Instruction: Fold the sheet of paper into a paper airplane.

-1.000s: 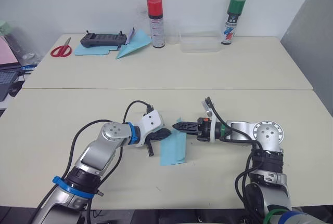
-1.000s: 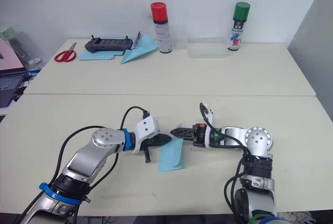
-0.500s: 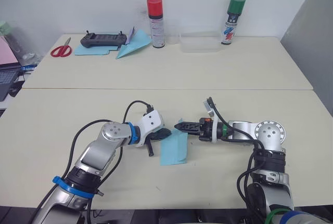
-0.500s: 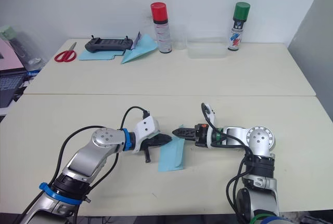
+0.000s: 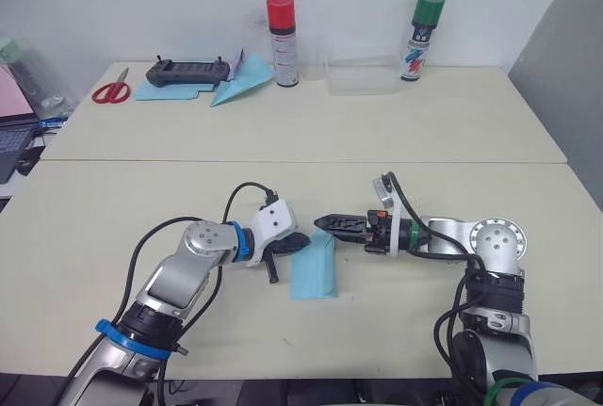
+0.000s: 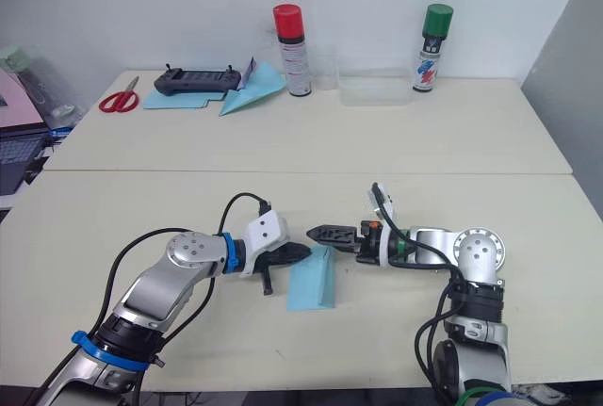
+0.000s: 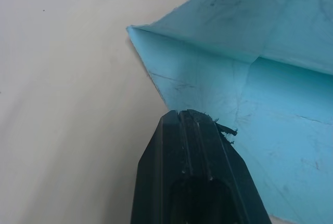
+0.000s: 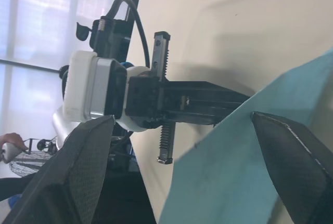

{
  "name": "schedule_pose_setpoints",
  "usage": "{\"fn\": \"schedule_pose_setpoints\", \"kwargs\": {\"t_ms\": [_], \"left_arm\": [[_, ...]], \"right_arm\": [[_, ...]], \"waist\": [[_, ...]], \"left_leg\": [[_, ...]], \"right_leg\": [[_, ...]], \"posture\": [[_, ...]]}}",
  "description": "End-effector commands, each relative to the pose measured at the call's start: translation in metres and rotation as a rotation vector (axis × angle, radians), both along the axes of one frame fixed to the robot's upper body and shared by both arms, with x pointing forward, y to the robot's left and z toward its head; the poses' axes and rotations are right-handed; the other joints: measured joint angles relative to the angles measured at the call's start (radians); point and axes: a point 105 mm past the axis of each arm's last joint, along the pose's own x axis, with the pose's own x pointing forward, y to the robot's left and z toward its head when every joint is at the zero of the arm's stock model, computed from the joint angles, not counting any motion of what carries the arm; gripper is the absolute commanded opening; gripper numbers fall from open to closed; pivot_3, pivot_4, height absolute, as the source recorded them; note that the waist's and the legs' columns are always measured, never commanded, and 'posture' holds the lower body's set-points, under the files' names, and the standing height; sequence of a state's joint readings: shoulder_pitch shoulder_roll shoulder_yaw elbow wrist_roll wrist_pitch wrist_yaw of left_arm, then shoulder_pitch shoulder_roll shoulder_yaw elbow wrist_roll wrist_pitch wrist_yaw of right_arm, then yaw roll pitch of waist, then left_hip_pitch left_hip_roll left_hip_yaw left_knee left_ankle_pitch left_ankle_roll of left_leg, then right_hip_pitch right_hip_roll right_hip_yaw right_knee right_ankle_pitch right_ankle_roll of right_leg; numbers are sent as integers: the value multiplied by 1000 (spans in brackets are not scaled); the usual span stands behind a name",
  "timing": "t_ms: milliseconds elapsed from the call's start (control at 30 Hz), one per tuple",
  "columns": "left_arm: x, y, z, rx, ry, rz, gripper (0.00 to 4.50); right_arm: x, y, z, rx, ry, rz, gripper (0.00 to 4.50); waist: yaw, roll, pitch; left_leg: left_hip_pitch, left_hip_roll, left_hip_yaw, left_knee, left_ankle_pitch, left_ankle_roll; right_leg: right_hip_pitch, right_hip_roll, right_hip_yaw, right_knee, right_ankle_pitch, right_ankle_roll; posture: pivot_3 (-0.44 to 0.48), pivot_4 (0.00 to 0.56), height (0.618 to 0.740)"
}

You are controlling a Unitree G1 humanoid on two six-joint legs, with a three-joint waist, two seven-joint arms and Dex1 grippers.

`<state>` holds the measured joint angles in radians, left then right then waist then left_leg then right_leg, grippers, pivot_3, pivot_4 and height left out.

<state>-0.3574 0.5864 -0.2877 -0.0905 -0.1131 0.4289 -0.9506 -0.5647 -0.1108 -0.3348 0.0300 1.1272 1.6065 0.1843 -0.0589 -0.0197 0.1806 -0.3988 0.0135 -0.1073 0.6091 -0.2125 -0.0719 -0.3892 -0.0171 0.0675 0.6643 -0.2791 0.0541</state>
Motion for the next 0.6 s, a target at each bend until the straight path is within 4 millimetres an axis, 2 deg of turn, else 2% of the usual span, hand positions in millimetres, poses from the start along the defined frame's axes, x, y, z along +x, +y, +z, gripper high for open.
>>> {"fn": "schedule_pose_setpoints", "kwargs": {"t_ms": [33, 133, 467, 500, 600], "left_arm": [[-5, 0, -14, 28, 49, -5, 0], [-5, 0, -14, 29, 48, -5, 0], [-4, 1, -13, 29, 47, -1, 0], [-4, 0, -13, 29, 47, -1, 0], [-4, 0, -13, 28, 47, -1, 0]], "right_arm": [[-5, 2, 7, 52, -10, 25, 4370], [-6, 3, 6, 52, -1, 22, 3791], [-6, 6, 3, 55, 18, 17, 200], [-6, 7, 2, 53, 20, 18, 28], [-6, 7, 1, 45, 22, 18, 28]], "waist": [[0, 0, 0], [0, 0, 0], [0, 0, 0], [0, 0, 0], [0, 0, 0]], "left_leg": [[0, 0, 0, 0, 0, 0], [0, 0, 0, 0, 0, 0], [0, 0, 0, 0, 0, 0], [0, 0, 0, 0, 0, 0], [0, 0, 0, 0, 0, 0]], "right_leg": [[0, 0, 0, 0, 0, 0], [0, 0, 0, 0, 0, 0], [0, 0, 0, 0, 0, 0], [0, 0, 0, 0, 0, 0], [0, 0, 0, 0, 0, 0]], "posture": [[0, 150, 740], [0, 150, 740], [0, 150, 740], [0, 150, 740], [0, 150, 740]]}}
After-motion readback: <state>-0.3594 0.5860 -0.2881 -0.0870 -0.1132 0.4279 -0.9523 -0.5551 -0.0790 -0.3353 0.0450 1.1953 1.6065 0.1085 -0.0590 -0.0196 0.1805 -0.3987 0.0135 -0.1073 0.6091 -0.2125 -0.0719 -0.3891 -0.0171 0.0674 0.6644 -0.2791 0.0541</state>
